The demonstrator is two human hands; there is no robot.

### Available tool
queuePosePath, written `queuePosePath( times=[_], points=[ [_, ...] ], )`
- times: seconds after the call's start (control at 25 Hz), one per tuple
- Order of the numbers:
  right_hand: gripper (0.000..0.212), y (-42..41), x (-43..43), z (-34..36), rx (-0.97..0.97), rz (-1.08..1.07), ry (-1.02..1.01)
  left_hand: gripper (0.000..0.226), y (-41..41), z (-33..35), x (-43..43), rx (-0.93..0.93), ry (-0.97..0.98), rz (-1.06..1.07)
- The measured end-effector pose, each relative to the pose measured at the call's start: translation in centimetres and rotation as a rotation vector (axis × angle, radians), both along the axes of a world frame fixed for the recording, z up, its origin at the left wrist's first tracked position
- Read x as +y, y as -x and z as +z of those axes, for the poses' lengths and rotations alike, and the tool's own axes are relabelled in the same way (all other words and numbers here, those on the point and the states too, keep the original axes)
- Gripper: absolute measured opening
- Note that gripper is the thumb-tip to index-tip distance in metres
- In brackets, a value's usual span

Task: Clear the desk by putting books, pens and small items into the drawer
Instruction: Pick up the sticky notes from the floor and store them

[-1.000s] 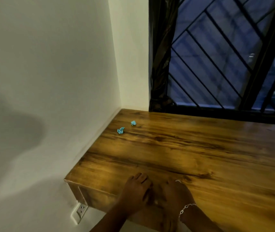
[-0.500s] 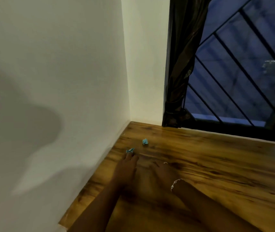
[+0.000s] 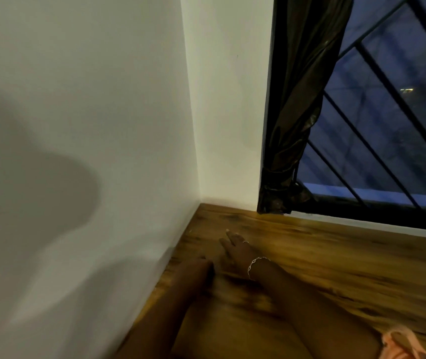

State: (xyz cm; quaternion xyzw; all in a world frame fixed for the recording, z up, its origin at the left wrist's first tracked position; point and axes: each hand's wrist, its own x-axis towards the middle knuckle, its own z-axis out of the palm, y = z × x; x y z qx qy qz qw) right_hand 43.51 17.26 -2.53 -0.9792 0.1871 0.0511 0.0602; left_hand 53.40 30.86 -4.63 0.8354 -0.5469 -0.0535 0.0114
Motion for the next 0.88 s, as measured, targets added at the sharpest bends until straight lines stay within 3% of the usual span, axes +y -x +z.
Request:
queuePosePath(
  times=[0.24,0.36,0.44,0.52,0.64,0.88],
  points=[
    [0.03,0.2,0.9,-0.6,0.036,-0.01,-0.017,0.031,1.5,-0.1,0.3,-0.097,0.136,0.036],
    [0.026,2.2,2.0,0.0,-0.007,-0.006,0.032,0.017,3.0,0.4,1.4,-0.052,0.294,0.042],
    [0.026,3.9,2.8,0.5,-0.058,-0.017,0.028,0.02,3.6,-0.6,2.3,-0.073,0.368,0.061],
    [0.031,6.2,3.8,0.9,-0.119,-0.038,-0.022,0.023,5.5,-0.9,3.8,-0.07,0.396,0.106],
    [0.038,10.1,6.7,1.6,-0.243,-0.086,-0.103,0.021,9.8,1.0,7.2,0.084,0.474,0.165],
    [0.027,17.2,15.4,2.4,-0.407,-0.019,-0.328,0.024,19.7,2.9,16.5,0.158,0.556,0.331]
  ],
)
